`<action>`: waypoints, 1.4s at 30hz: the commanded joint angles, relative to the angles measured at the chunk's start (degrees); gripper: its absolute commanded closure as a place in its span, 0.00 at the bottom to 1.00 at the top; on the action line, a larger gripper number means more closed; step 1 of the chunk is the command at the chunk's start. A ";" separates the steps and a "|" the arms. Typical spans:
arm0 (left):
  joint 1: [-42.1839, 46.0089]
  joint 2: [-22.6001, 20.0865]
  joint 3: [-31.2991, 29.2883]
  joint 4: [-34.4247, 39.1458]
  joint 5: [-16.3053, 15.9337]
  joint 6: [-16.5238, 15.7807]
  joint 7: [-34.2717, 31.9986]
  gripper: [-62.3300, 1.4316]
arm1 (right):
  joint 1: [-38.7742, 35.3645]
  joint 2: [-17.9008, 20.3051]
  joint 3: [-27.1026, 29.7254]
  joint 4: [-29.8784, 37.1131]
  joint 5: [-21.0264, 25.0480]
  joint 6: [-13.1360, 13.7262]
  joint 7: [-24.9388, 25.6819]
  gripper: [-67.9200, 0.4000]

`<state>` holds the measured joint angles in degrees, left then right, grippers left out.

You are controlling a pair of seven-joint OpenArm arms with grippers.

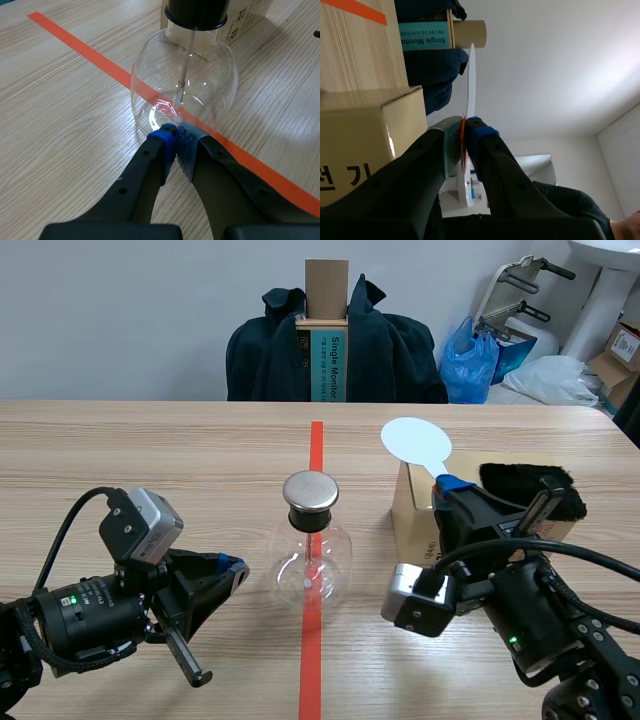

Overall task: Do the electroscope experiment.
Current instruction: 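Move the plate toward and away from the electroscope, then hold the plate still at the electroscope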

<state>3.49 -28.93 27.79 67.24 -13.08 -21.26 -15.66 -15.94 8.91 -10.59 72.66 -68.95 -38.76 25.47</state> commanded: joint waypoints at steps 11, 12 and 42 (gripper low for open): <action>-0.33 -0.15 0.00 1.27 -0.57 -0.26 -0.81 0.95 | 0.42 0.26 0.24 0.90 0.57 -0.72 8.61 0.98; -0.33 -0.15 0.00 1.27 -0.57 -0.26 -0.81 0.95 | 0.42 0.26 0.24 0.90 0.57 -0.72 10.12 0.98; -0.33 -0.15 0.00 1.27 -0.57 -0.26 -0.81 0.95 | 0.44 0.00 0.24 0.90 0.57 -1.14 23.80 0.98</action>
<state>3.49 -28.93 27.79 67.24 -13.08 -21.26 -15.66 -15.92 8.91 -10.59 72.66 -69.04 -39.24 49.45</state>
